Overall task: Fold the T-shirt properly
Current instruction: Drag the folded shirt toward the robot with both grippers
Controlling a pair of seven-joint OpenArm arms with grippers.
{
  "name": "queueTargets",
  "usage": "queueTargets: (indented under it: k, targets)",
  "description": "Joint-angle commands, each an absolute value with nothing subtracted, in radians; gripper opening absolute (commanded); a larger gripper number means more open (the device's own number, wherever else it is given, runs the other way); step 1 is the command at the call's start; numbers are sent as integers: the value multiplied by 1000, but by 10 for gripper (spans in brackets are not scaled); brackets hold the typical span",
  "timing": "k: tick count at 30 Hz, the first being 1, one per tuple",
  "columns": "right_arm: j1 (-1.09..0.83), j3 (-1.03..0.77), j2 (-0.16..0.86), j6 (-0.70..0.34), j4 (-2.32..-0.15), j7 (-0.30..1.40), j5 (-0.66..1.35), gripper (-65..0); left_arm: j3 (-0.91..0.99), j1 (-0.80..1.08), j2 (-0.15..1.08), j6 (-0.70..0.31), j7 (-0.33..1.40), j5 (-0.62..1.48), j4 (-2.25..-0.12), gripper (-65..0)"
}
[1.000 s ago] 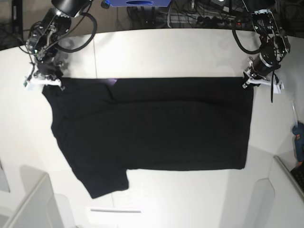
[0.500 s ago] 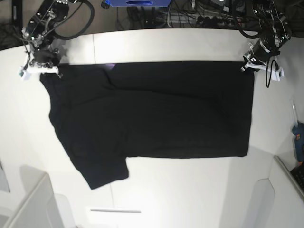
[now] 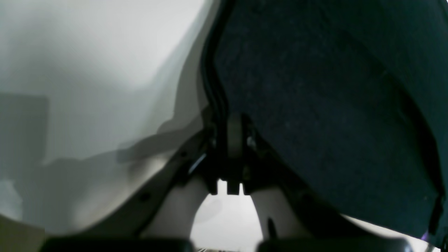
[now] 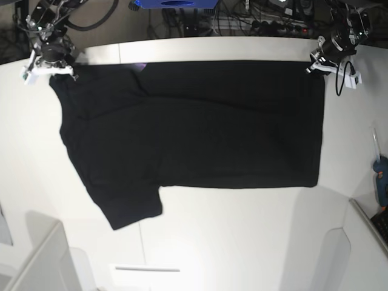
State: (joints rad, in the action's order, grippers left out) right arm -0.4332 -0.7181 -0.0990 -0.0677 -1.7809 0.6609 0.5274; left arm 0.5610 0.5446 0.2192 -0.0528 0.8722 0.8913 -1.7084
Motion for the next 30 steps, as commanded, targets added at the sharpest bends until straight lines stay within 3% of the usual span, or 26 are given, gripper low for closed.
queueTargets:
  k: [1,30]
  targets:
    - [-441,-722,-88,-67,-1804,642,539,-650,567,558,231,-58,860,901,-1725,-650]
    - [-530,-720,-88,-67,-1834,642,535,-650,568,711,229,-58,858,903,-1744,-650]
